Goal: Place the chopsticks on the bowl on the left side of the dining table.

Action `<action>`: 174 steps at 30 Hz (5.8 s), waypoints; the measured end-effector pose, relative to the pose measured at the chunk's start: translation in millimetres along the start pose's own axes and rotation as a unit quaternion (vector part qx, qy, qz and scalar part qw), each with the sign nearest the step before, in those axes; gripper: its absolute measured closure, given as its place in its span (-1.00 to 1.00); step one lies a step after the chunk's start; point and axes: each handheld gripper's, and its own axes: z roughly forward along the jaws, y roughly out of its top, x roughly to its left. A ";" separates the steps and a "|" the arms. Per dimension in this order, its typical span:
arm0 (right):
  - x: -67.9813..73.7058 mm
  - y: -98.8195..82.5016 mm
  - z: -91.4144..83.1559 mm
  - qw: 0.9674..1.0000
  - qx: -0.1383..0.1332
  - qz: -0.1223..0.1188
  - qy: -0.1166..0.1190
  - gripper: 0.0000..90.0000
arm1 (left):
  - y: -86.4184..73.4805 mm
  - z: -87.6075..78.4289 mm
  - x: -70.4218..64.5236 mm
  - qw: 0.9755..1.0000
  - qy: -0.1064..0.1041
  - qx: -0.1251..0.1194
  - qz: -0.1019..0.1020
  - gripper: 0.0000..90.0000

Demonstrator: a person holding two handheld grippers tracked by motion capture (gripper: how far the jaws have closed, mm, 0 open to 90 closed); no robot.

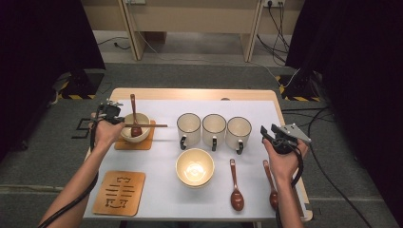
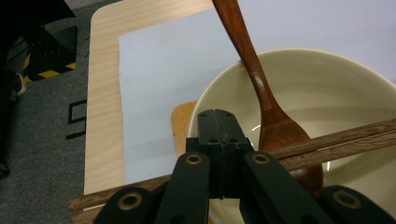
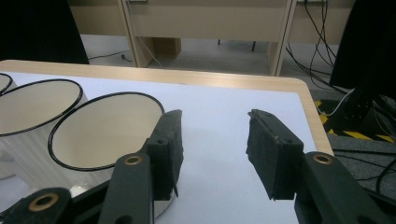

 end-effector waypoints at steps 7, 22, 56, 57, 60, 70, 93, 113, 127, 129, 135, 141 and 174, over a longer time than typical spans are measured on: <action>0.2 -0.2 0.7 1.000 -0.001 0.001 0.001 0.23 | -2.3 0.5 -1.3 1.000 0.002 0.010 0.001 0.98; 1.0 -0.4 1.5 1.000 -0.001 -0.001 0.001 0.23 | -1.5 -3.6 -9.6 1.000 -0.013 -0.010 0.012 0.98; 0.8 -1.1 1.7 1.000 0.003 0.001 0.002 0.22 | 10.4 0.4 -68.6 0.995 -0.073 -0.016 0.059 0.98; 0.8 -1.1 1.7 1.000 0.003 0.001 0.002 0.22 | 10.1 0.4 -68.7 0.995 -0.073 -0.015 0.060 0.98; 0.3 -1.3 1.7 1.000 0.002 0.001 0.001 0.22 | 9.0 0.2 -68.8 0.995 -0.072 -0.016 0.060 0.98; 0.6 -1.0 1.2 1.000 0.003 0.001 0.001 0.22 | 5.5 -1.3 -67.1 0.995 -0.073 -0.019 0.057 0.98; 2.4 -0.7 0.9 1.000 0.002 0.001 0.001 0.22 | -24.6 -43.3 32.4 0.996 0.006 -0.081 -0.035 0.98; 3.3 -2.3 2.7 1.000 0.005 -0.003 0.002 0.22 | -53.5 -22.0 70.7 0.997 0.042 -0.028 -0.064 0.98; 2.9 -2.7 2.9 1.000 0.008 -0.002 0.002 0.22 | -46.9 -19.2 63.1 0.998 0.036 -0.030 -0.050 0.98; 2.9 -2.6 2.8 1.000 0.008 -0.001 0.002 0.22 | -46.0 -20.1 63.0 0.997 0.038 -0.033 -0.052 0.98; 3.0 -2.6 2.9 1.000 0.010 -0.002 0.002 0.22 | -42.2 -24.6 61.6 0.997 0.042 -0.046 -0.051 0.93; 3.6 -2.4 2.8 1.000 0.011 -0.003 0.003 0.21 | -35.3 -29.7 49.6 0.997 0.027 -0.060 -0.046 0.87; 2.8 -1.3 0.3 1.000 0.008 0.001 0.001 0.21 | -39.1 -49.6 3.6 0.997 -0.040 -0.066 -0.003 0.93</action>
